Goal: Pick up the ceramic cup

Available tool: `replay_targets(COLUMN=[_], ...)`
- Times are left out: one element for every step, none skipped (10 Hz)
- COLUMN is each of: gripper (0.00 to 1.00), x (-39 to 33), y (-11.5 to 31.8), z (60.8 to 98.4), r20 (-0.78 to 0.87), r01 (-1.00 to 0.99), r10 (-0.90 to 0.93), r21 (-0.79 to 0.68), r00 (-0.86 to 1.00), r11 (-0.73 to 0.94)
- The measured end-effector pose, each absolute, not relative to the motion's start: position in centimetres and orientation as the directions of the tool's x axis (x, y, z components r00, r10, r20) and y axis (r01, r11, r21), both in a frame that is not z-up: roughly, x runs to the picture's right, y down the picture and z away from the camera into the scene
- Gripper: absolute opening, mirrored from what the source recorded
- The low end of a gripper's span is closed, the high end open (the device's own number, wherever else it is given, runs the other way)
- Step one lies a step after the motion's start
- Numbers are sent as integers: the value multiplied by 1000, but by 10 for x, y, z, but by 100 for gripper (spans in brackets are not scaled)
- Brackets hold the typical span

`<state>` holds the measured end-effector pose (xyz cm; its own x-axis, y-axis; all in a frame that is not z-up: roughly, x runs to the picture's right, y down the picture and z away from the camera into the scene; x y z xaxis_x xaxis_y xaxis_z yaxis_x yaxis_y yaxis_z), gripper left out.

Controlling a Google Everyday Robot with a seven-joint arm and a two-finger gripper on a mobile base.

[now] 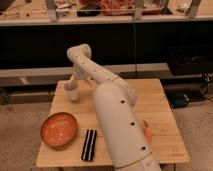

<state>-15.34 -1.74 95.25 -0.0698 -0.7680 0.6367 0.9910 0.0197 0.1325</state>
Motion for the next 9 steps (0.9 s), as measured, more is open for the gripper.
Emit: replay_targets(gripper=[80,80,80,80,80,80,80,80,80], x=[-154,-153,-153,-152,-152,-152,-153,-153,-153], y=[-18,-18,-18,-18,-18,-17,-17,-18,-18], z=[953,953,954,955,955,956,956,957,958], r20=[637,639,640,641,643,644,644,644,646], r01=[991,991,991,991,991,991,991,991,991], r10=[-768,-767,-765,-764,-763,-762,-762,-762,-761], r21=[133,132,131,130,129,129,129,129,129], r00=[-69,-69,-68,-67,-66,-66,-66,-65,-64], r11=[21,21,22,22,23,23,24,25,26])
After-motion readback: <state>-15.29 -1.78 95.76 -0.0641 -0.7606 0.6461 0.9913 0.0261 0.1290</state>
